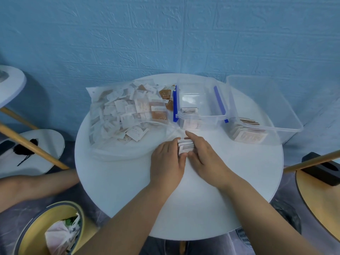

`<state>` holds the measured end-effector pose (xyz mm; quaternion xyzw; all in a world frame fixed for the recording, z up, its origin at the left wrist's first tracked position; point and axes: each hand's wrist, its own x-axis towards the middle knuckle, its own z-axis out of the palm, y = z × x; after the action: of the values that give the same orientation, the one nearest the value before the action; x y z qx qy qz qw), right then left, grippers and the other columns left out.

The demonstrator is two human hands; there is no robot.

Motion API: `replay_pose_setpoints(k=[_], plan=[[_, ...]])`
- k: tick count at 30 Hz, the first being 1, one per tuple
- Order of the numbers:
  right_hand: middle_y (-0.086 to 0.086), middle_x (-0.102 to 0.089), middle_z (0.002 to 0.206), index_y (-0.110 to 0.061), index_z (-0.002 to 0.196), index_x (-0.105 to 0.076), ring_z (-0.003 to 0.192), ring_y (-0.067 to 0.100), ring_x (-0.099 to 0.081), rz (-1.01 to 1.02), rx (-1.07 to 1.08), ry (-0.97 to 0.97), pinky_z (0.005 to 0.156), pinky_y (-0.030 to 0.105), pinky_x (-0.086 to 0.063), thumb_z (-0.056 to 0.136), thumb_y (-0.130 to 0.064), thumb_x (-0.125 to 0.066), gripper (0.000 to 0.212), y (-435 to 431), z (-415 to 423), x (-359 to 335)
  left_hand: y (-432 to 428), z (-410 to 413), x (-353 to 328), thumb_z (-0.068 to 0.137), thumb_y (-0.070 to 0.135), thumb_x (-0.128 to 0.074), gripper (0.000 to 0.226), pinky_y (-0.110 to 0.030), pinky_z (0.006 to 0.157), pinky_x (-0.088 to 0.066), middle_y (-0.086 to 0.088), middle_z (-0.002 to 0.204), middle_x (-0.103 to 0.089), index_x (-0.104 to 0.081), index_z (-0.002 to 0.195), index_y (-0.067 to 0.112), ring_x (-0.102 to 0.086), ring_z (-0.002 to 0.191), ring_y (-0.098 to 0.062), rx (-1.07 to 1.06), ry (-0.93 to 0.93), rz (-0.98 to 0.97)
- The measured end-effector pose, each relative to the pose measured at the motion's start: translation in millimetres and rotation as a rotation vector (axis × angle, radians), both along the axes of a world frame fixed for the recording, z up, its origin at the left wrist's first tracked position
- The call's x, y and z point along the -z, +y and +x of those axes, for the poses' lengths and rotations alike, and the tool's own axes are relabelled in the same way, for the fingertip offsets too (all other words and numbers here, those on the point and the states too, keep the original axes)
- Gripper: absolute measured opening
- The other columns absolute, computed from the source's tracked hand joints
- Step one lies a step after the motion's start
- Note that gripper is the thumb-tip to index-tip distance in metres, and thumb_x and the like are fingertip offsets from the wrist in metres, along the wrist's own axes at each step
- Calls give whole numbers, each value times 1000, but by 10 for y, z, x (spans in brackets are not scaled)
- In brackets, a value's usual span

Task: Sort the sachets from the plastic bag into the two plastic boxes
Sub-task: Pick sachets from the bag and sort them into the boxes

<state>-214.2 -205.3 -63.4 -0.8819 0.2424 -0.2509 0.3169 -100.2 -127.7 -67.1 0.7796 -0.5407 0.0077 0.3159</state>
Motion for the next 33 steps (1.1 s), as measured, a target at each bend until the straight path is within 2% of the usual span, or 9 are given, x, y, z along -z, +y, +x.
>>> replay_pose_setpoints(k=[3,6,12,15,22,25,27,30,33], plan=[[2,-50,126,-11,135,-40,108,4,-43,21,5,2,96,9,-28,91,-1,-45,45,-25,-17,-46,0,-8,-13,83,30,-53,28,-36,74,-48,-7,90,-66,-61,100,9,-60,85,-28,-18,-20,-2],[-4,-52,111,-11,123,-50,94,-5,-42,44,-20,26,84,0,-29,88,3,-49,38,-63,-39,-150,15,-1,-22,86,24,-61,23,-36,79,-43,-8,97,-64,-60,104,8,-55,93,-29,-10,14,9],[-9,-57,105,-22,114,-55,93,8,-53,40,-98,175,82,16,-43,87,-12,-60,29,-211,-92,-475,46,-20,-195,93,32,-49,32,-22,80,-36,-2,111,-57,-50,119,13,-49,103,-17,49,100,56],[-8,-58,102,-20,112,-55,88,5,-53,8,-144,166,77,15,-44,87,-11,-61,28,-351,-84,-734,-57,21,-414,93,36,-47,35,-19,79,-39,1,113,-56,-48,122,17,-51,105,-13,75,78,17],[-5,-55,98,-16,114,-48,87,16,-53,13,-118,156,78,23,-43,92,-9,-53,24,-904,161,-1106,-646,293,-748,88,30,-57,26,-30,74,-40,-5,97,-60,-56,106,11,-53,93,-24,77,44,-143],[-2,-54,93,-12,112,-49,82,14,-50,95,-33,150,70,14,-39,91,-5,-52,23,-1178,294,-1101,-785,362,-623,79,45,-57,55,-35,90,-39,-10,112,-57,-53,119,7,-51,106,-27,34,138,-152],[-1,-53,90,-14,107,-49,80,15,-50,121,30,164,67,16,-39,90,-4,-53,21,-1354,393,-1064,-784,350,-504,72,56,-59,73,-28,95,-36,-6,123,-51,-47,126,10,-44,115,-21,8,193,-112],[2,-54,91,-16,106,-49,81,18,-51,153,91,263,66,24,-40,88,-5,-53,21,-1542,533,-997,-760,312,-328,73,43,-72,79,-16,93,-31,1,137,-41,-35,137,16,-39,125,-14,30,309,-86],[5,-54,95,-13,108,-50,82,19,-51,234,134,355,73,28,-43,87,-5,-50,22,-1613,674,-918,-767,300,-237,72,40,-74,80,-19,92,-35,8,134,-42,-34,138,20,-42,123,-12,7,346,-147]])
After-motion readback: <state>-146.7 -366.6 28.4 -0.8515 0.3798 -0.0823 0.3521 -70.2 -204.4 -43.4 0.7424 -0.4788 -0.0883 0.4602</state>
